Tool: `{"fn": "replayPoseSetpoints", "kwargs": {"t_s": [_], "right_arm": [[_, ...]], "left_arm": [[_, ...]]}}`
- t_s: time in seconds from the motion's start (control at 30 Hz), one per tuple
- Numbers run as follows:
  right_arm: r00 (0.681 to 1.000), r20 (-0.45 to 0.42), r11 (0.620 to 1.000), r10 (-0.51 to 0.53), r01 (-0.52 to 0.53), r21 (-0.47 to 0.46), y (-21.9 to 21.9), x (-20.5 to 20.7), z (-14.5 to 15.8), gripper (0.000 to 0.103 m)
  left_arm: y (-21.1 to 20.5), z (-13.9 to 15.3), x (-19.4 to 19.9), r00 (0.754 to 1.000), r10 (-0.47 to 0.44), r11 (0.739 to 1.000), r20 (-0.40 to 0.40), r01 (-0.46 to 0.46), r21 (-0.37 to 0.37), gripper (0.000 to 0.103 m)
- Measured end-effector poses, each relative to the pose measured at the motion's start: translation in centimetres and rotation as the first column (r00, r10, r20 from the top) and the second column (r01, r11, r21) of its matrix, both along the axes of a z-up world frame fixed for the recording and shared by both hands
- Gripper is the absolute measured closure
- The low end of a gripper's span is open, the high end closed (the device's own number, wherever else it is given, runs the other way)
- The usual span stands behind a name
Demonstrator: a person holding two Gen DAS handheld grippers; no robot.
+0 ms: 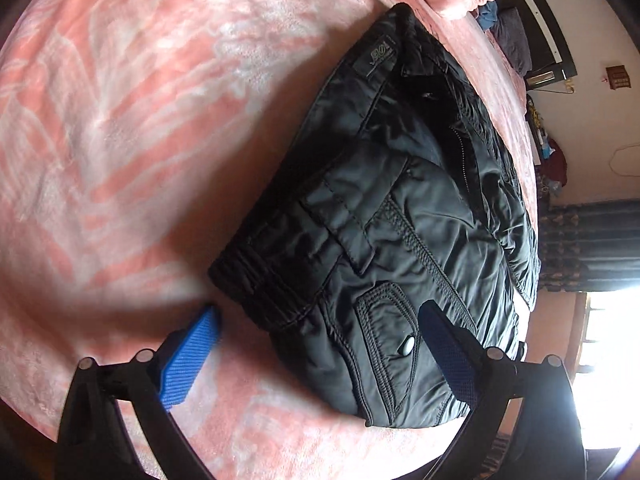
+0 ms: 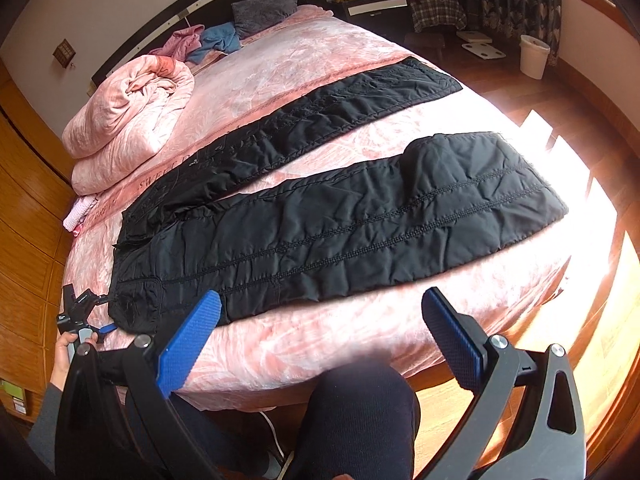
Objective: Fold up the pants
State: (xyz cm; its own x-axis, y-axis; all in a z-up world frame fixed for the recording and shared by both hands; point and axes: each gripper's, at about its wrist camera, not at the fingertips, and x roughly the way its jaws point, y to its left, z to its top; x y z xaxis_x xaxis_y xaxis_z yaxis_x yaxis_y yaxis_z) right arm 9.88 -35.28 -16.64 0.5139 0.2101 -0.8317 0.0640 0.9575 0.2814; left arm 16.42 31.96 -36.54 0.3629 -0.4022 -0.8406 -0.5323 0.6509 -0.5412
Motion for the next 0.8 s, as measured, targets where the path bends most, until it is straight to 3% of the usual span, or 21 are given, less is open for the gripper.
{"fn": "replayPoseSetpoints", "kwargs": {"t_s": [0.03,0.07,0.1,0.13,0.2,0.23,0.27,0.3,0.33,0.37,0.4,0.5,0.57,0.63,0.67,0.8], "right_arm": [[1.000,-0.004,1.000,-0.010,0.010,0.000,-0.5,0.0,-0.2,0.002],[1.000,-0.009,1.000,-0.025,0.025,0.001,-1.2,0.1,-0.4,0.002],[0.999,-0.016,0.999,-0.042,0.042,0.013,-2.1,0.2,-0.7,0.002],[0.997,-0.030,0.997,-0.064,0.065,0.033,-3.2,0.4,-1.2,0.002],[0.991,-0.071,0.988,-0.116,0.122,0.097,-6.1,0.8,-2.5,0.003],[0.986,-0.085,0.977,-0.146,0.157,0.141,-7.9,1.0,-3.2,0.007],[0.980,-0.088,0.964,-0.178,0.192,0.185,-9.8,1.1,-3.9,0.016],[0.972,-0.108,0.950,-0.211,0.229,0.212,-11.8,1.3,-4.8,0.059],[0.958,-0.151,0.931,-0.245,0.276,0.239,-13.8,1.6,-6.0,0.088],[0.941,-0.184,0.904,-0.283,0.326,0.276,-16.0,1.8,-7.2,0.089],[0.925,-0.201,0.879,-0.321,0.370,0.300,-18.1,1.9,-8.1,0.082],[0.874,-0.229,0.808,-0.428,0.484,0.336,-23.8,2.4,-10.6,0.052],[0.850,-0.234,0.765,-0.471,0.526,0.372,-27.0,2.9,-12.0,0.051],[0.816,-0.258,0.714,-0.517,0.577,0.396,-29.4,3.4,-13.6,0.038],[0.808,-0.267,0.694,-0.525,0.588,0.414,-30.2,3.8,-14.2,0.038],[0.782,-0.298,0.675,-0.547,0.623,0.396,-32.2,5.8,-16.4,0.035]], "left_arm": [[0.0,0.1,0.1,1.000,0.012,1.000,0.001,-0.012,0.004,0.004],[-0.2,0.5,0.1,1.000,0.013,1.000,0.010,-0.013,0.019,0.017],[-0.5,0.8,0.2,1.000,0.003,0.999,0.003,-0.003,0.045,0.047],[-0.4,1.1,0.2,1.000,0.012,0.997,-0.014,-0.010,0.079,0.052],[-0.1,1.3,-0.2,0.999,0.036,0.998,0.019,-0.037,0.049,0.069],[0.1,1.3,-0.3,0.998,0.047,0.998,0.033,-0.048,0.030,0.070],[0.2,1.3,-0.4,0.998,0.053,0.998,0.046,-0.054,0.017,0.073],[0.2,1.3,-0.3,0.997,0.052,0.998,0.054,-0.053,0.016,0.075],[0.1,1.1,-0.3,0.997,0.052,0.998,0.058,-0.053,0.016,0.075],[0.1,0.9,-0.3,0.997,0.053,0.998,0.058,-0.054,0.013,0.075],[0.2,0.6,-0.2,0.997,0.057,0.998,0.057,-0.057,0.002,0.075],[0.6,-0.1,-0.1,0.997,0.065,0.998,0.051,-0.064,-0.021,0.068],[0.7,-0.3,-0.1,0.997,0.064,0.998,0.050,-0.063,-0.023,0.066],[0.8,-0.3,-0.1,0.996,0.074,0.997,0.045,-0.073,-0.032,0.064],[0.8,-0.3,0.0,0.996,0.077,0.997,0.042,-0.076,-0.030,0.064],[0.3,0.1,-0.1,0.996,0.080,0.996,0.038,-0.081,0.025,0.069]]}}
